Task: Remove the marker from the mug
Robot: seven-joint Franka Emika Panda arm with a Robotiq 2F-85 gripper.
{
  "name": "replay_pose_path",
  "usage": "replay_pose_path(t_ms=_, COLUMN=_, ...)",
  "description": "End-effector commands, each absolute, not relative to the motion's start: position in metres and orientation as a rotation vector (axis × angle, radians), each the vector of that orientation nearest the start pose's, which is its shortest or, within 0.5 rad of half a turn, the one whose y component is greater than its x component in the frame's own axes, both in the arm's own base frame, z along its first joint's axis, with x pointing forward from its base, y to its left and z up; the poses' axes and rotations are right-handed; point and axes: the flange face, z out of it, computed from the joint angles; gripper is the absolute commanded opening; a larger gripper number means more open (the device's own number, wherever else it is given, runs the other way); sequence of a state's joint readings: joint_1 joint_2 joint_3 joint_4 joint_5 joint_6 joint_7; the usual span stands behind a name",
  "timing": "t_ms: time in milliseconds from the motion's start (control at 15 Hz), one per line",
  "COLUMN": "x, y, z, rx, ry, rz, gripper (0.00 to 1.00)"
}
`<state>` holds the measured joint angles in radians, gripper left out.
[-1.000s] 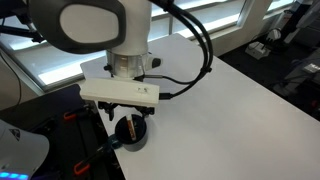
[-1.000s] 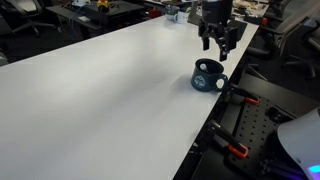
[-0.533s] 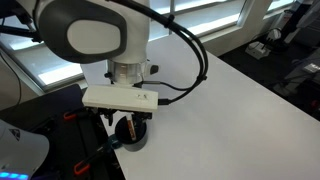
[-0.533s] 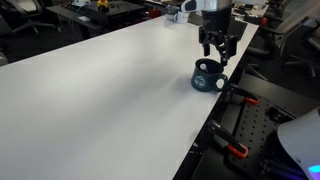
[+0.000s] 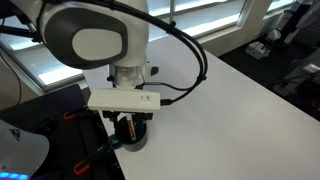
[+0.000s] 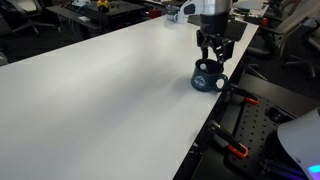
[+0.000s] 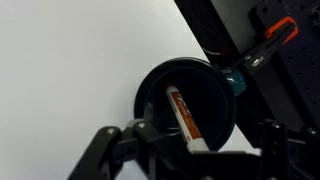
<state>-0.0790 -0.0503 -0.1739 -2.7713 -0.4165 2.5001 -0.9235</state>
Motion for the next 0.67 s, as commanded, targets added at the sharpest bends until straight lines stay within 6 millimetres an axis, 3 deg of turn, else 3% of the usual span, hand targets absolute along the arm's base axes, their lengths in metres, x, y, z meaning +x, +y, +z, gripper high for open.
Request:
replay_pose_path(t_ms=0, x=0.3541, y=-0.09, z=0.2127, rx=-2.718, ry=-1.673, rz=0.378, gripper=0.84)
replay_pose_path(t_ms=200, x=0.3562, y=-0.092, z=0.2121, rx=-2.672, ry=-1.708, rz=0.33, gripper=0.91)
replay_pose_path(t_ms=267, x=0.3566, y=-0.09, z=0.2128, rx=-2.696, ry=-1.675, rz=0.374, gripper=0.86)
replay_pose_path(t_ms=333, x=0.3567, y=-0.0909, z=0.2129, rx=-2.684, ry=-1.688, rz=0.368, gripper=0.91)
replay_pose_path(t_ms=600, x=0.3568, y=-0.0914, z=0.2127, rx=-2.683, ry=-1.69, rz=0.365, gripper=0.91)
